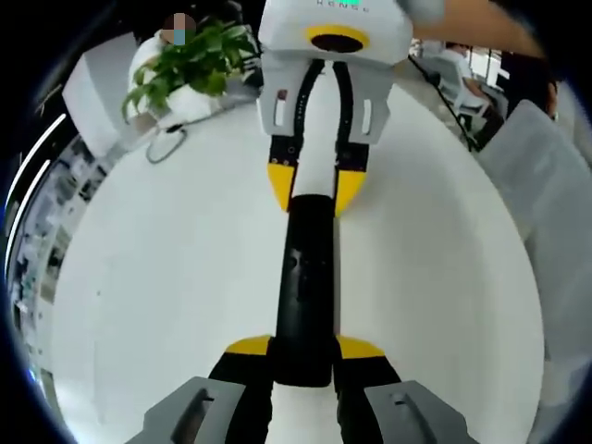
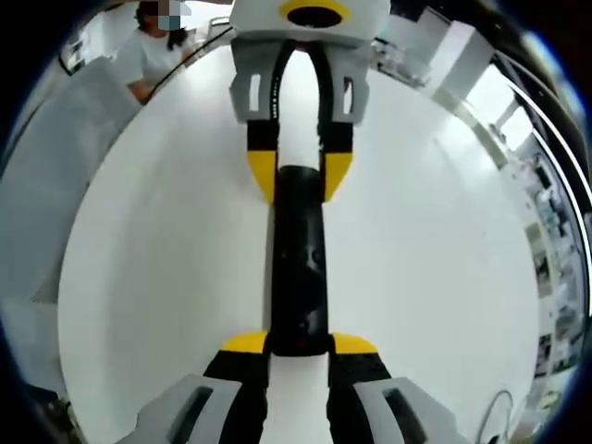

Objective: Press the specified remote control buttons in sequence, fully releasing each button before pressing the next.

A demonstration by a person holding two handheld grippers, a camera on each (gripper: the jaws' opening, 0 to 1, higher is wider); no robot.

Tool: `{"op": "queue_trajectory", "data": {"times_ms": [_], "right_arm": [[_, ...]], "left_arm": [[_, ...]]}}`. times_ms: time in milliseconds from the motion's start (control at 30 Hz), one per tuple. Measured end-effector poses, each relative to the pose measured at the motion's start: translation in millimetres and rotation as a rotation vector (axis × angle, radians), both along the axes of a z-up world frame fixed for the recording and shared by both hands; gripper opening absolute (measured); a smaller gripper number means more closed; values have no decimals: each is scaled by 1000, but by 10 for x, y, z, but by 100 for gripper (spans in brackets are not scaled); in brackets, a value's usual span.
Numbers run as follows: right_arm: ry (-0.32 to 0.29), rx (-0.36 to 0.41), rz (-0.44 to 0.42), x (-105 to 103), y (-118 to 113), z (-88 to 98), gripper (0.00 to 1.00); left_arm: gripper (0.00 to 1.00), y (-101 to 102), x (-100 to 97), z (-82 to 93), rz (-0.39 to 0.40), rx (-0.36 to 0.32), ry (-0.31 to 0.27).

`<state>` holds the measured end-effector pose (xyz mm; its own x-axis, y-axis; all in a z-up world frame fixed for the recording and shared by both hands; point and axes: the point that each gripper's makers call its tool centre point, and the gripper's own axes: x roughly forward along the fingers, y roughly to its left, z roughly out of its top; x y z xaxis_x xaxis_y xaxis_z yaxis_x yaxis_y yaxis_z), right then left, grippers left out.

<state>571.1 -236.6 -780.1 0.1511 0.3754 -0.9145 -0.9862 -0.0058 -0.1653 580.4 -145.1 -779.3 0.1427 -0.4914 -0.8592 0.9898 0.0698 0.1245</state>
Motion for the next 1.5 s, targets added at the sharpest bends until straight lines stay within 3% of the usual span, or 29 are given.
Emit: {"op": "queue_trajectory", "data": {"times_ms": [867, 1000, 1200, 1367, 1500], "right_arm": [[12, -11, -8, 16, -15, -10, 21], [21, 5, -56, 58, -33, -5, 25], [31, 20, -77, 66, -50, -17, 25], [50, 85, -131, 98, -22, 58, 26], [52, 96, -144, 103, -36, 63, 26]], "left_arm": [[24, -4, 6, -14, -11, 24, -9], [27, -9, 11, 4, -3, 29, -27], [30, 2, 21, 8, 31, 13, -21], [34, 38, 19, 24, 70, -7, -12], [37, 57, 18, 34, 130, -46, 32]]}}
